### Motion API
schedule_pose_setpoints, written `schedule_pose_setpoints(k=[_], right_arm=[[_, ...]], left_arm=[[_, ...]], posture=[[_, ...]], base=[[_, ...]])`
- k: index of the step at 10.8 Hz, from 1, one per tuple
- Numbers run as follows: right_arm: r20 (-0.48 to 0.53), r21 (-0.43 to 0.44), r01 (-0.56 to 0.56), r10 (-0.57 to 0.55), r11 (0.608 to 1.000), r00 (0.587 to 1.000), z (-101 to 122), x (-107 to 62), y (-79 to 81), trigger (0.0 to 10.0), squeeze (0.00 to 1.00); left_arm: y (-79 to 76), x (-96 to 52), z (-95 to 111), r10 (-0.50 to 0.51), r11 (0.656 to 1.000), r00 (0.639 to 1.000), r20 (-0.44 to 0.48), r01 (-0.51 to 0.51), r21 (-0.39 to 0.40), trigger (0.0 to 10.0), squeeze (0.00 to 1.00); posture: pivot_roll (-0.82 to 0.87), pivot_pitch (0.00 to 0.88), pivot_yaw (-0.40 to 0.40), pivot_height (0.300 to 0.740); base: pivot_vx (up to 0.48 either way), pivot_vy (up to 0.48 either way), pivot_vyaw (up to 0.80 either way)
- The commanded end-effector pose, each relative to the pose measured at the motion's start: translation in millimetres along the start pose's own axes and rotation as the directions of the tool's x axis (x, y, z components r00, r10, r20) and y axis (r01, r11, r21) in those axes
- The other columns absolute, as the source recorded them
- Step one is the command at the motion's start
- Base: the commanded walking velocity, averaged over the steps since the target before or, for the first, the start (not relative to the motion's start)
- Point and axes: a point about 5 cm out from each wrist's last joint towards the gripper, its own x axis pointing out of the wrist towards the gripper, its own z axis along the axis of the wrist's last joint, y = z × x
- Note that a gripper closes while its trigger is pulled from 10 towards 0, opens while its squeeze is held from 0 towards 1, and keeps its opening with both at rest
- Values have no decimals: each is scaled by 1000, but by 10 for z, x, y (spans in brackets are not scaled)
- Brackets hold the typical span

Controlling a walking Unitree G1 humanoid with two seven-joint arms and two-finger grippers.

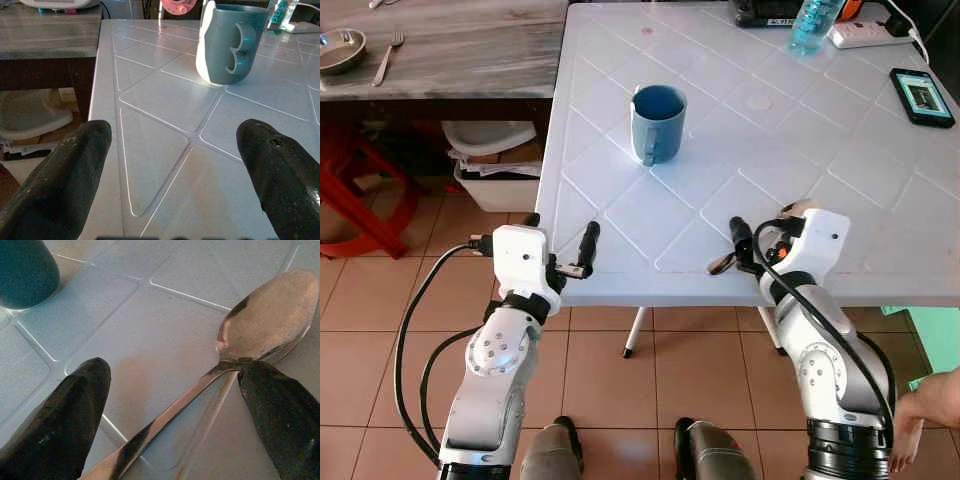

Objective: Setting the table

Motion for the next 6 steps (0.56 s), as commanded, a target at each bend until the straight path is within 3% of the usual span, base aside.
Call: schedule_pose_setpoints(k=[1, 4, 6], right_arm=[[-25, -31, 40, -41, 999, 999, -41, 3, -111, 10000, 0], [-20, -196, -92, 90, 976, 996, 115, 187, -176, 10000, 0], [-11, -334, -155, 161, 930, 987, 189, 285, -210, 10000, 0]], left_arm=[[-7, -20, -29, -5, 1000, 1000, -18, 6, 3, 10000, 0], [0, -9, -28, -11, 1000, 1000, -24, 11, 13, 10000, 0], [-2, -8, -29, -10, 1000, 1000, -27, 10, 18, 10000, 0]], posture=[[-36, 219, 19, 740], [-32, 222, 29, 740], [-26, 224, 30, 740]], base=[[0, 0, 0], [0, 0, 0], [0, 0, 0]])
